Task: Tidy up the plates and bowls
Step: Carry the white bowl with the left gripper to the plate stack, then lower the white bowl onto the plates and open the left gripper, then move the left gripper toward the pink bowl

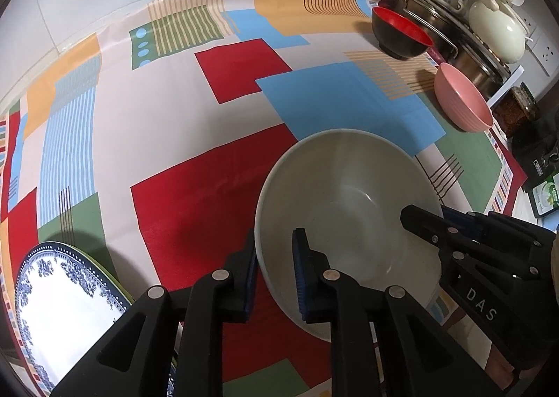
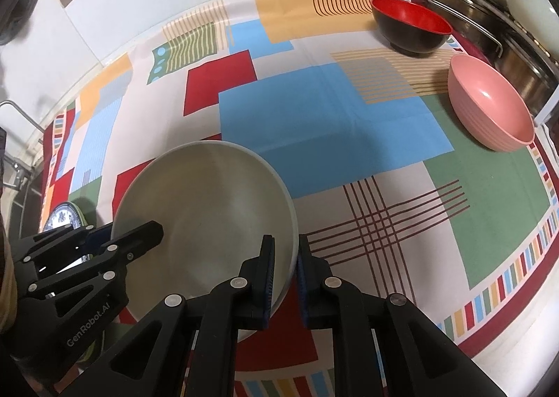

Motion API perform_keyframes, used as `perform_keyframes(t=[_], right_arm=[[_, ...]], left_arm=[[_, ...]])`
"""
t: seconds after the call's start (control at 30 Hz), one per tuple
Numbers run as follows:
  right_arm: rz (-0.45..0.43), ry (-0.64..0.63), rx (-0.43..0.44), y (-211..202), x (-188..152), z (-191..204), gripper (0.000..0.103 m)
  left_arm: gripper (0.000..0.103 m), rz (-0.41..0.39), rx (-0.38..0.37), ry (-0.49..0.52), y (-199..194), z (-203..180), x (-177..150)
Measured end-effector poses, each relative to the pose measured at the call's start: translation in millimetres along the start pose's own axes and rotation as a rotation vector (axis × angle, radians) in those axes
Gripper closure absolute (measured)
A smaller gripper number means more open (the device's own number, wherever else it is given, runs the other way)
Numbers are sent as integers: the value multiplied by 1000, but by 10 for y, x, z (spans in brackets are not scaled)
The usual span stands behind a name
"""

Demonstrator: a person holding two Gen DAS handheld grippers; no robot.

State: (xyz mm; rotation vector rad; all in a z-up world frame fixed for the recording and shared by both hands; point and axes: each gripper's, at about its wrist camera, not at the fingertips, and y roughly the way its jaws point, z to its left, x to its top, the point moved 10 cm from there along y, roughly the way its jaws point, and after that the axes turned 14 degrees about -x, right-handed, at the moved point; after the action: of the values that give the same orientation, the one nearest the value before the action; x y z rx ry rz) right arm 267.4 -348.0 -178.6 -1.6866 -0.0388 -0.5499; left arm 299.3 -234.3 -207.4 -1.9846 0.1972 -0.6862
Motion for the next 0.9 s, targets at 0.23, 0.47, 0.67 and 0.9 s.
perform_keyframes(t=[0.23, 0.47, 0.67, 0.9], right_arm=[[-41, -4, -33, -63, 68, -65, 71], [-117, 45, -55, -281, 222, -296, 65], [-159, 115, -93, -385, 344, -661, 58], [-185, 230, -155, -414, 472, -1279, 58]], left_arm=[[58, -48, 47, 35, -141, 24, 86], [45, -139, 58, 148, -403, -235, 384], [41, -151, 19, 248, -368, -641, 715], [41, -150, -32, 347, -153, -1185, 1106]])
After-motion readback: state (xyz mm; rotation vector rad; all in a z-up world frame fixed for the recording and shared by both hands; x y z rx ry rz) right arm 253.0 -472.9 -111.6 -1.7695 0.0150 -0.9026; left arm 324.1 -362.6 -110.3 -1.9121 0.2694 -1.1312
